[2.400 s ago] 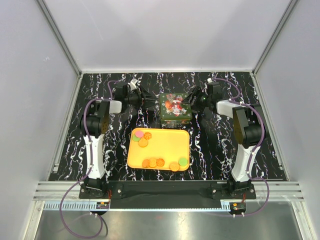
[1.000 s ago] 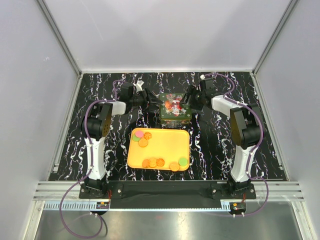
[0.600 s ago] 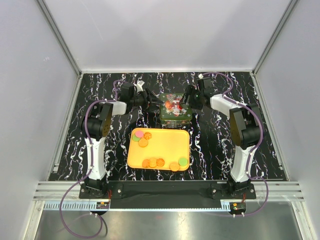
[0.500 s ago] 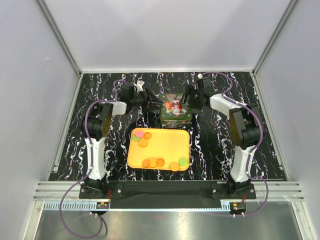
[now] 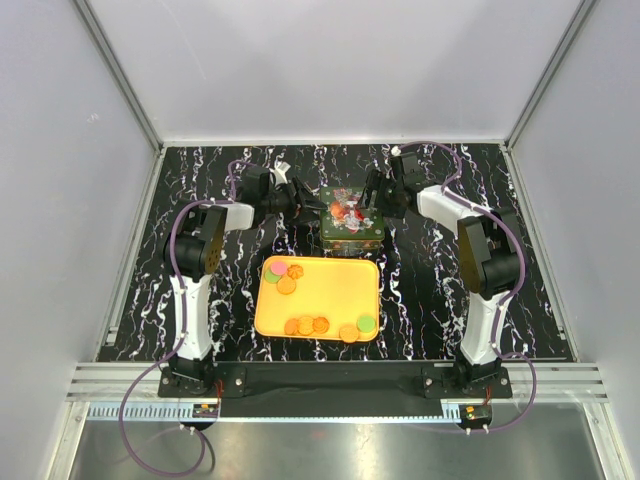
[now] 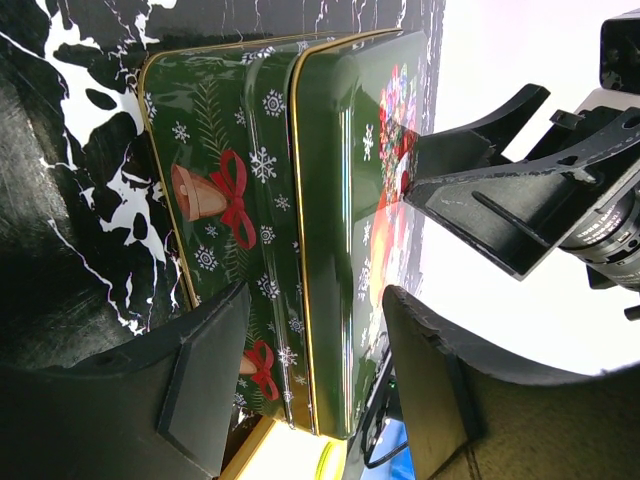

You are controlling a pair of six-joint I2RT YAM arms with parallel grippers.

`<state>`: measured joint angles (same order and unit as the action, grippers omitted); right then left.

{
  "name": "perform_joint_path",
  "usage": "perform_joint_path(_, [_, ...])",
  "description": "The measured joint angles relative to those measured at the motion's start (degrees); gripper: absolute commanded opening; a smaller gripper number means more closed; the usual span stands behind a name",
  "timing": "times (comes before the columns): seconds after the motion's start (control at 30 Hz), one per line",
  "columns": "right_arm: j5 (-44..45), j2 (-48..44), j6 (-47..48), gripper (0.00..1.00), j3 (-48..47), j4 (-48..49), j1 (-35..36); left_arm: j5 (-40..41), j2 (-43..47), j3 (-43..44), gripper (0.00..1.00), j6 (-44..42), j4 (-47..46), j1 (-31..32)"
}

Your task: Pack the cookies

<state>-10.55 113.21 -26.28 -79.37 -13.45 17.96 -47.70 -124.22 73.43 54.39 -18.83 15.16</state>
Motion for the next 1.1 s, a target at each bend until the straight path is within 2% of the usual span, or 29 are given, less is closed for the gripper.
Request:
perform_joint_path(0.2, [-2.51, 0.0, -0.37, 0.91, 0.0, -0.17, -0.98, 0.02, 0.11, 0.0, 0.61, -0.87, 0.57, 0.09])
perform_joint_path(0.4, [-8.26, -1.14, -2.67, 0.91, 1.92, 1.03, -4.07, 0.07, 0.42, 0.02, 0.61, -1.6, 2.08, 0.61])
perform_joint_path(0.67, [-13.88, -4.02, -5.53, 0.9, 6.43, 3.93, -8.33, 0.09, 0.42, 0.02, 0.61, -1.95, 3.08, 0.92])
perform_joint_path(1.1, [-21.03, -6.19, -10.25, 0.86, 17.14, 10.58, -9.81, 0.35, 0.44, 0.02, 0.61, -2.47, 4.31, 0.92])
